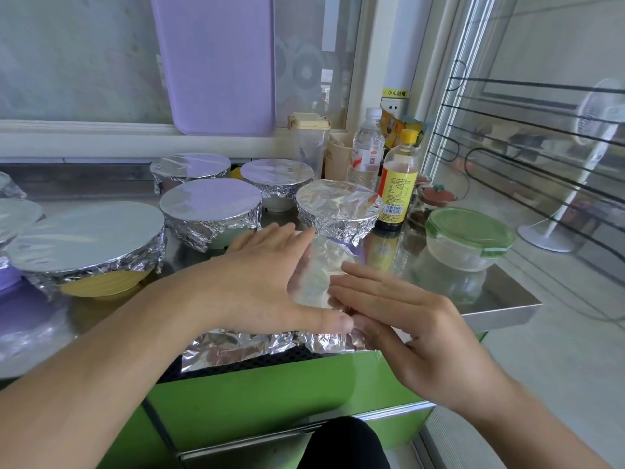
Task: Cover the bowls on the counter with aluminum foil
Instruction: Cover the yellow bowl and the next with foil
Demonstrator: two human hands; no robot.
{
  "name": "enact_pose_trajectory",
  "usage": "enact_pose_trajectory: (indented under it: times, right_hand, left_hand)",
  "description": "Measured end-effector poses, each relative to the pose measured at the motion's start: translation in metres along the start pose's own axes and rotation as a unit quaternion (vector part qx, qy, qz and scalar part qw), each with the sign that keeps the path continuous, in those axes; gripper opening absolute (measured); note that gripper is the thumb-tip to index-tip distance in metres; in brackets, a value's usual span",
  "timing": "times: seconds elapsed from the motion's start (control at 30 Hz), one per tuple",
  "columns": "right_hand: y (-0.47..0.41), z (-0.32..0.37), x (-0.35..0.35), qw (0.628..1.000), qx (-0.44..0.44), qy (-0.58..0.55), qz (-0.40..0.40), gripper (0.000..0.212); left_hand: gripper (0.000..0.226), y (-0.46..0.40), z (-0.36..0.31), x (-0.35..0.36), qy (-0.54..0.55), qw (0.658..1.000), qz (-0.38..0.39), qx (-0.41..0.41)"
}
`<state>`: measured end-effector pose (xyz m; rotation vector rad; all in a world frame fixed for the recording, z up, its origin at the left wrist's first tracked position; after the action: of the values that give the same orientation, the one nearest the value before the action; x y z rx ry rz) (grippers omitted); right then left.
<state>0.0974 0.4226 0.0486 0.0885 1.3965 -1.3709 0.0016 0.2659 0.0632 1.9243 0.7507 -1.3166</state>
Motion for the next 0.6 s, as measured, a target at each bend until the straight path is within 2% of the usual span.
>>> enact_pose_trajectory:
  times: [0.13, 0.23, 0.33, 0.43, 0.6]
  right_hand:
    - [0.013, -0.007, -0.004, 0.997, -0.007, 0.008, -0.077, 0.033]
    - [0.010, -0.005, -0.011, 0.992, -0.007, 0.016, -0.121, 0.021]
    - [-0.002, -0.001, -0.015, 0.992, -0.005, 0.009, -0.124, 0.009]
    - [-0.009, 0.000, -0.010, 0.995, -0.018, -0.006, -0.100, 0.013]
    - [-0.008, -0.005, -0.007, 0.992, -0.034, 0.020, -0.117, 0.012]
  left_hand:
    - [0.140, -0.005, 0.005, 0.004, 0.000, 1.000, -0.006, 0.006]
    - [0.134, -0.004, 0.002, 0.001, 0.002, 1.000, -0.017, 0.018]
    - [0.132, 0.001, -0.004, -0.002, 0.003, 1.000, -0.007, 0.004]
    - [0.133, 0.003, -0.005, -0.004, 0.003, 1.000, -0.009, 0.005]
    - [0.134, 0.002, -0.003, -0.003, 0.007, 1.000, -0.010, 0.006]
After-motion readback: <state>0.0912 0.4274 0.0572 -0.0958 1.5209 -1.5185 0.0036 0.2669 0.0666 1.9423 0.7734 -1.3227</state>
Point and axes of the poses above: each hand's wrist, its own y-axis away from the middle knuckle, its own x-axis out of the palm, z = x × y, the point moved 7 cm from there along -y, towards the middle knuckle, and after that the axes turned 3 degrees about y, right-handed, at the moved point
